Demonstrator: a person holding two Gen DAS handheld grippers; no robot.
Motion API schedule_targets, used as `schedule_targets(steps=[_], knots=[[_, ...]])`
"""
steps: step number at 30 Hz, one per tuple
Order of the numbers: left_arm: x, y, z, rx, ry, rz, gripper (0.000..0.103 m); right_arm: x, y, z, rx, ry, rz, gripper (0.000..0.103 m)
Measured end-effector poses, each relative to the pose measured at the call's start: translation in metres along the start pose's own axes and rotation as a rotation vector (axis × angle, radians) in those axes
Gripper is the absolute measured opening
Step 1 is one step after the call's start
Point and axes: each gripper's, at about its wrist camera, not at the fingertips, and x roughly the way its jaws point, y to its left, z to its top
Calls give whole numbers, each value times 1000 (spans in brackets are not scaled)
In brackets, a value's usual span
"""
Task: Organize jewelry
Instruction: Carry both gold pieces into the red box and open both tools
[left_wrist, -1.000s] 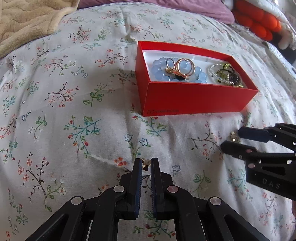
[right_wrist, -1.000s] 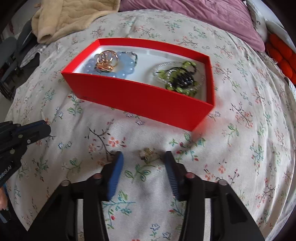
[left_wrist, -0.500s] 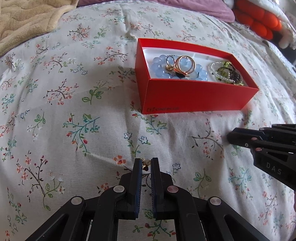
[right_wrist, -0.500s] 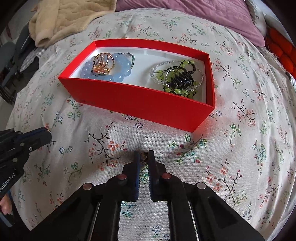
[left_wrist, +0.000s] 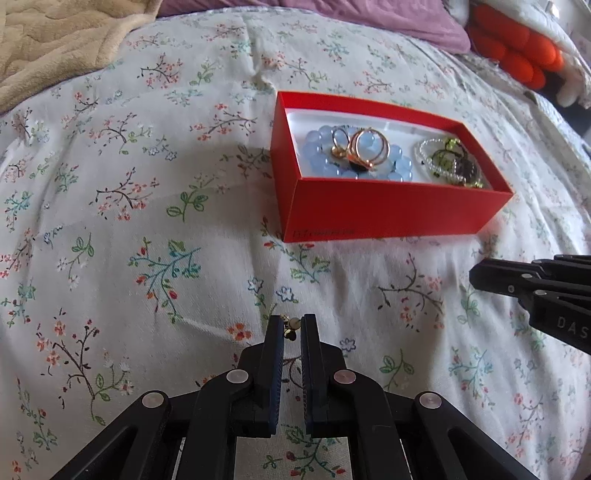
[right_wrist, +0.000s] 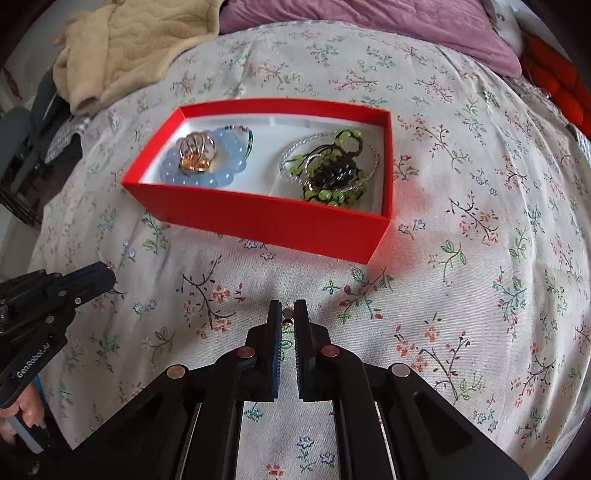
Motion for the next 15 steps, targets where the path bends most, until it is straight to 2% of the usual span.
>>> schedule_targets(steps=[15], knots=[[-21, -7, 27, -38, -78, -52, 3, -41, -6, 18, 75, -95, 76, 6]])
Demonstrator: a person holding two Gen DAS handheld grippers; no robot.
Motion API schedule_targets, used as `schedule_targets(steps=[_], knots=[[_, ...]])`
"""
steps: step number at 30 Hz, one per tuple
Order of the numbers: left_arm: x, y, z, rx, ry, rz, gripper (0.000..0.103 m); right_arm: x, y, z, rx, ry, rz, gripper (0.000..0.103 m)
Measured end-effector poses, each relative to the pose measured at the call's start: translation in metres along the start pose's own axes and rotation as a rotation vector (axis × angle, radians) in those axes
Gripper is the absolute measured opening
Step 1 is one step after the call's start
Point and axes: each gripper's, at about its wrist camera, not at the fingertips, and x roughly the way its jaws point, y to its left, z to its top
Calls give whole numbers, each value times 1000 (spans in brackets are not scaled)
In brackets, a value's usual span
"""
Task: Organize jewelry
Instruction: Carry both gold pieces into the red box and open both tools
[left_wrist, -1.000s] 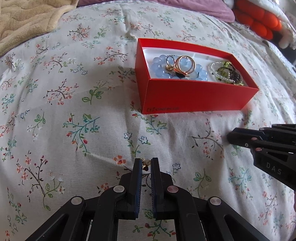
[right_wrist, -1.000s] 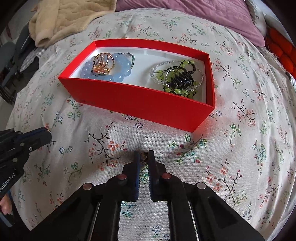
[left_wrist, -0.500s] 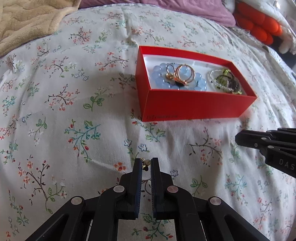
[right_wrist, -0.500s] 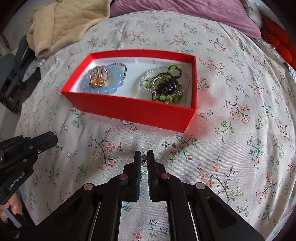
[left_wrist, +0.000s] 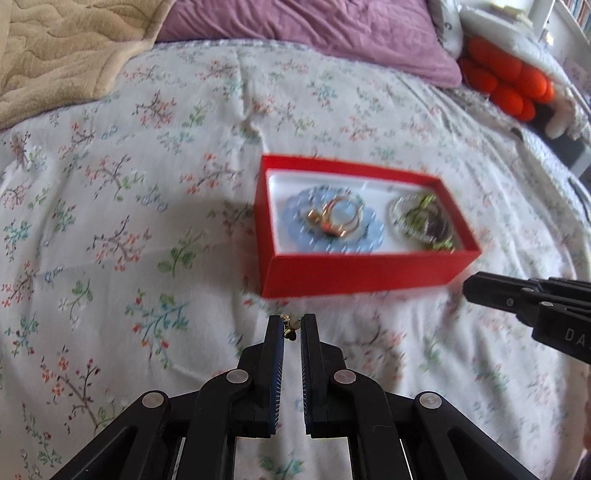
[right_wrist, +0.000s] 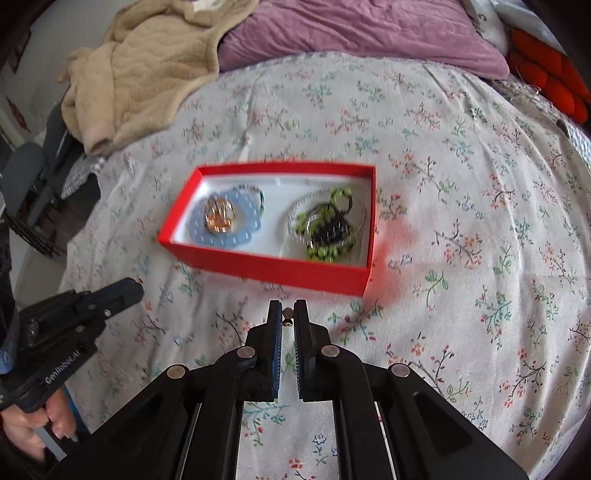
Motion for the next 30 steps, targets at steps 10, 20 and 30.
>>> schedule_targets(steps=[10, 20, 30], knots=[[7, -13, 27, -41, -58, -56, 3, -9, -3, 25, 70, -63, 26, 7], [38, -15, 43, -56, -45, -31, 4, 17, -7, 39, 88, -48, 12, 7], [53, -12, 49, -68, -31, -34, 4, 35, -12, 46, 81, -25, 14, 7]])
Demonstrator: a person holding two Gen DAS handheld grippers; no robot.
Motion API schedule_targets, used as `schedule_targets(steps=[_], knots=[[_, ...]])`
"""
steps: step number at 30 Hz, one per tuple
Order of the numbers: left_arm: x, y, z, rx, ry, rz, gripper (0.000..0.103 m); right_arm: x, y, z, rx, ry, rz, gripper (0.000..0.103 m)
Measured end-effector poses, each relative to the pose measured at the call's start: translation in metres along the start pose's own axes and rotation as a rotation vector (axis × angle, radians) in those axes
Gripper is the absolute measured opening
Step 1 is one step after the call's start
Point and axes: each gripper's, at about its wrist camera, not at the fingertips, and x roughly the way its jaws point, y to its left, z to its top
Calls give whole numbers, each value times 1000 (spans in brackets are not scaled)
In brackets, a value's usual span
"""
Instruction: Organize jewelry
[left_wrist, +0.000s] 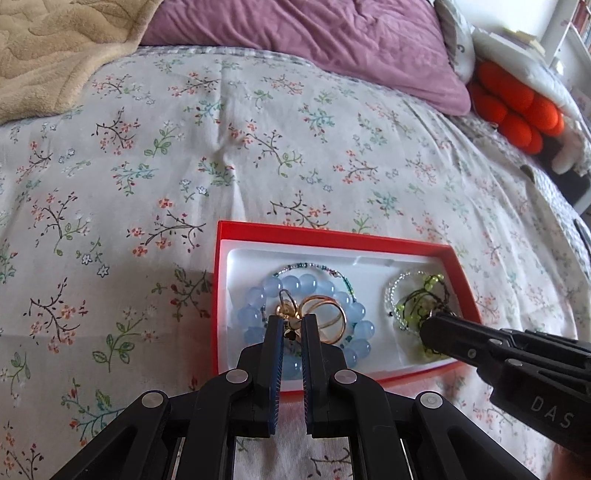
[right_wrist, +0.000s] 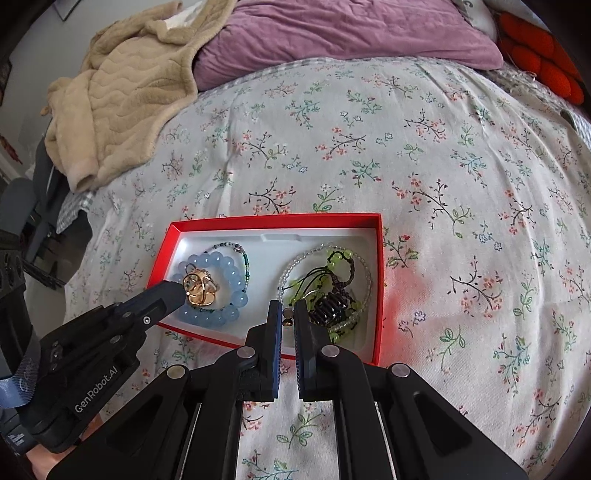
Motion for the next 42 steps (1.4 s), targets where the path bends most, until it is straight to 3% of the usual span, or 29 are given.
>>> schedule_targets(steps=[2, 8, 12, 19, 22, 27, 32, 35, 37, 38, 42], knots=[[1, 1, 1, -5, 4, 4, 6, 1, -1, 1, 0, 2, 7, 7], [-3, 1, 2, -7, -1, 6, 27, 0, -4, 4, 13, 0, 51, 10], [-10, 0, 1, 3, -4, 14, 32, -7, -4, 3, 6, -8, 45, 27], [-24, -2, -11, 23, 10, 34, 47, -32, -10, -5, 7, -33, 34, 39], [-32, -6, -20, 46, 17, 98, 64, -42, -15, -12, 12, -35, 10, 51], [-44, 0, -36, 33, 45, 168, 86, -54, -18, -29, -7, -29, -45, 60], [-56, 2, -54, 30, 70, 244, 99, -59, -15, -51, -43, 11, -122, 68], [-64, 3, -67, 37, 87, 288, 102, -63, -11, -66, -65, 34, -171, 79], [-66, 5, -74, 22, 108, 295, 102, -67, -9, -75, -76, 29, -206, 95], [-68, 5, -78, 7, 120, 291, 102, -67, -8, -79, -83, 35, -224, 98], [-70, 2, -86, -14, 125, 293, 102, -68, -4, -90, -94, 46, -249, 100]])
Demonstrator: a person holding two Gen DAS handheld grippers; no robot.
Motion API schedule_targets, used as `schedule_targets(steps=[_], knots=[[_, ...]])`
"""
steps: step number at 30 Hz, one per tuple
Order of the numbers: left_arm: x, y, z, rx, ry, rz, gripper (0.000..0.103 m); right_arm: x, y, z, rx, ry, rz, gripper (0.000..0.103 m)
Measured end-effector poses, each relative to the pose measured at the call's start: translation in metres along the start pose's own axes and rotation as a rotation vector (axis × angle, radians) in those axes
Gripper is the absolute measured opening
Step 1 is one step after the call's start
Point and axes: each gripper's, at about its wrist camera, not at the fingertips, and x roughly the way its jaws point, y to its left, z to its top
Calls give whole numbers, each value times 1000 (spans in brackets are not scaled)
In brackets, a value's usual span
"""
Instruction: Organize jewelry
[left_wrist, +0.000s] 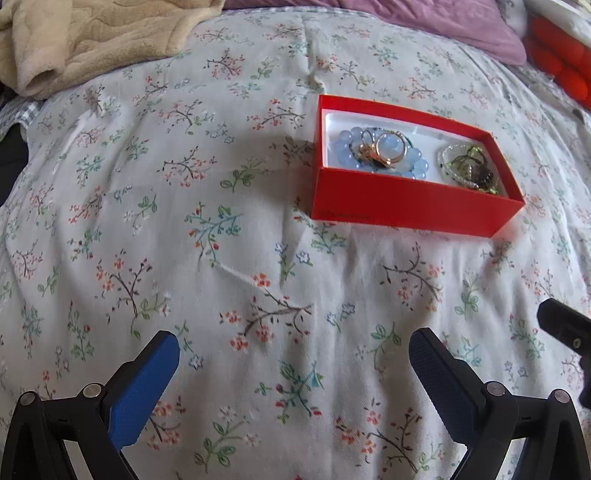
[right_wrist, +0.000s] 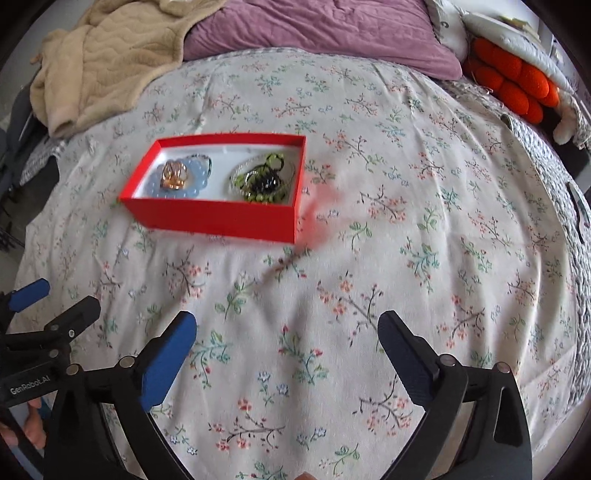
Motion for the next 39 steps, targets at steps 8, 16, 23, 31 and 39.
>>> schedule_targets(steps=[8, 16, 23, 31, 39], knots=[[-5, -7, -2, 15, -21, 18, 102, -2, 5, 1, -3, -8, -25, 100], [-5, -7, 0, 26, -27, 30, 102, 0, 6, 3, -3, -9, -34, 100], [-5, -8, 0, 32, -28, 32, 102, 1, 7, 3, -3, -4, -32, 100], [-4, -10, -1, 39, -28, 40, 102, 3, 7, 2, 3, 0, -33, 100], [-5, -9, 0, 34, -33, 45, 102, 4, 6, 2, 4, 1, -33, 100]])
